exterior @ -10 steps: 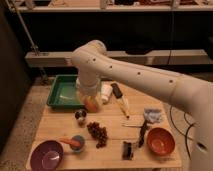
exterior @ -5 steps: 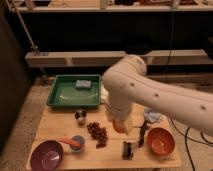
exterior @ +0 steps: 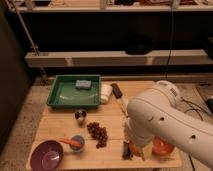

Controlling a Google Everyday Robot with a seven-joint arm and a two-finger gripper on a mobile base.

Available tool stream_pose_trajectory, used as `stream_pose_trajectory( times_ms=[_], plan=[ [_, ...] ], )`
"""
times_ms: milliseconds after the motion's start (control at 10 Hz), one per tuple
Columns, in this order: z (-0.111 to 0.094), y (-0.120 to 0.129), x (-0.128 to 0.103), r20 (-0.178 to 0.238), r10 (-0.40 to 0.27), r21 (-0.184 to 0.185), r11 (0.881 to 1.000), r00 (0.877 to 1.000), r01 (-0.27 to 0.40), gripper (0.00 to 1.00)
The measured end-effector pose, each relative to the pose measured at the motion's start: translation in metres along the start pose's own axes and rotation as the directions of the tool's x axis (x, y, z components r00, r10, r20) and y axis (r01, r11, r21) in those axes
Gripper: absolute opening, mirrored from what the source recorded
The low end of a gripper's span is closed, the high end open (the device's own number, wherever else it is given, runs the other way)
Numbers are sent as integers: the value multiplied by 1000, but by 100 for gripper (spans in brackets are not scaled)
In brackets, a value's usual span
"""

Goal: Place apple in red bowl

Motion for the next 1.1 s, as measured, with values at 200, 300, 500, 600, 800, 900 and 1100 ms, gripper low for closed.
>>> stream_pose_trajectory(
  times_ms=[200,300,500,600,800,900,1100],
  plan=[
    [1,0,0,6,2,-1,1000,1000,-2,0],
    [3,0,1,18,11,-9,1000,1000,-11,0],
    [24,11,14,114,108,-58,993,988,-102,0],
    [41,19,22,154,160,-84,985,975,-148,0],
    [81,34,39,216,247,-136,966,945,-222,0],
    [109,45,58,248,312,-168,946,917,-277,0],
    [138,60,89,296,388,-203,919,873,-339,0]
  ],
)
